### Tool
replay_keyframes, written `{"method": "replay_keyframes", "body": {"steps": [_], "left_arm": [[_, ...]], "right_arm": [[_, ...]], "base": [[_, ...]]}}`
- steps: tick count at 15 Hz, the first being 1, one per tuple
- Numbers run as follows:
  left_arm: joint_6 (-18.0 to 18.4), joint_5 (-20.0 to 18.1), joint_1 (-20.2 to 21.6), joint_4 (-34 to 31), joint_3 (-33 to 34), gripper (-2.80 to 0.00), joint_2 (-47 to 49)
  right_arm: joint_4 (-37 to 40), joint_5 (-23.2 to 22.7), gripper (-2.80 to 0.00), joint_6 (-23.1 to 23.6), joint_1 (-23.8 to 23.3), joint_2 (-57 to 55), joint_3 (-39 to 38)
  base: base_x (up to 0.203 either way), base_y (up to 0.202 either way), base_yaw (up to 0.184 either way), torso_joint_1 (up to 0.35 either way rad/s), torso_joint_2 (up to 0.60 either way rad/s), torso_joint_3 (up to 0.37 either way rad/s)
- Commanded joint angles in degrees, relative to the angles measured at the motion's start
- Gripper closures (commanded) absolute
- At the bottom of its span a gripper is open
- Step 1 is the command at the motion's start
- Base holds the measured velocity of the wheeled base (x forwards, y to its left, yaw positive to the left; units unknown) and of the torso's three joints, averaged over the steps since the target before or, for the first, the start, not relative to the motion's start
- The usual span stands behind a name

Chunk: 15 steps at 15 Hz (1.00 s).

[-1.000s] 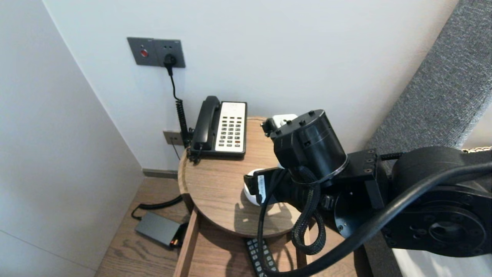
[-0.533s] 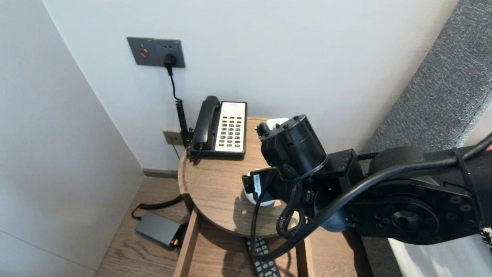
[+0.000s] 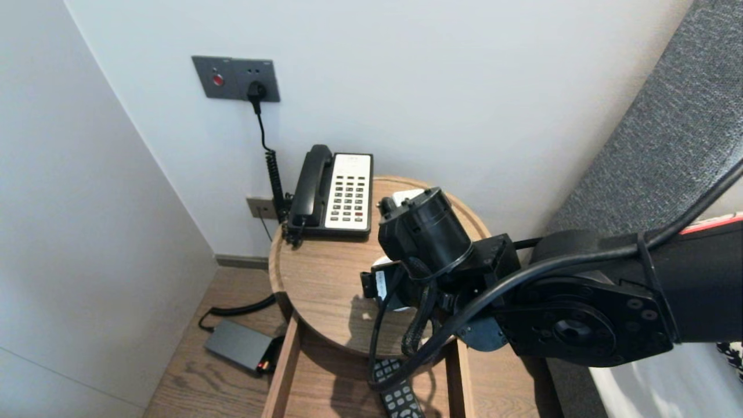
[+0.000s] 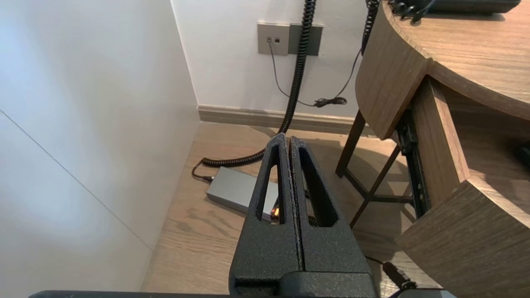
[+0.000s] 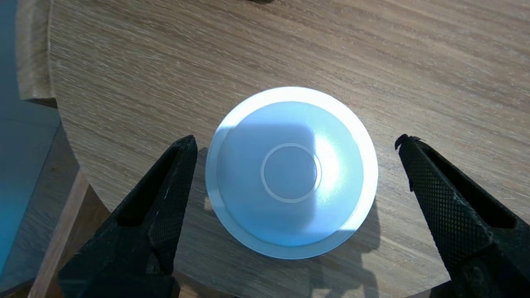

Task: Put the remote controls on the table in the drawer one by one

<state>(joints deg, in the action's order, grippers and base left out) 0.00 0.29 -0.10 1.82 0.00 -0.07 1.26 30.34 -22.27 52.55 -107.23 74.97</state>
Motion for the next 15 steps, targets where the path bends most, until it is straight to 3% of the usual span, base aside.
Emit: {"method": "replay_keyframes", "body": {"steps": [1,15], "left_arm": [[0.0,0.06,0.01,0.03,0.53,0.0,-0.01],[0.0,0.06,0.01,0.03,0.53,0.0,-0.01]], "right_arm": [[0.06,0.07,-2.8,-0.14,0.0,-0.45,-0.72],[-2.67,0.16,-2.8,-0.05,-0.08,-3.6,-0.7]], "base": [[0.0,0.0,0.0,0.0,0.0,0.0],[0.0,0.0,0.0,0.0,0.0,0.0]]}}
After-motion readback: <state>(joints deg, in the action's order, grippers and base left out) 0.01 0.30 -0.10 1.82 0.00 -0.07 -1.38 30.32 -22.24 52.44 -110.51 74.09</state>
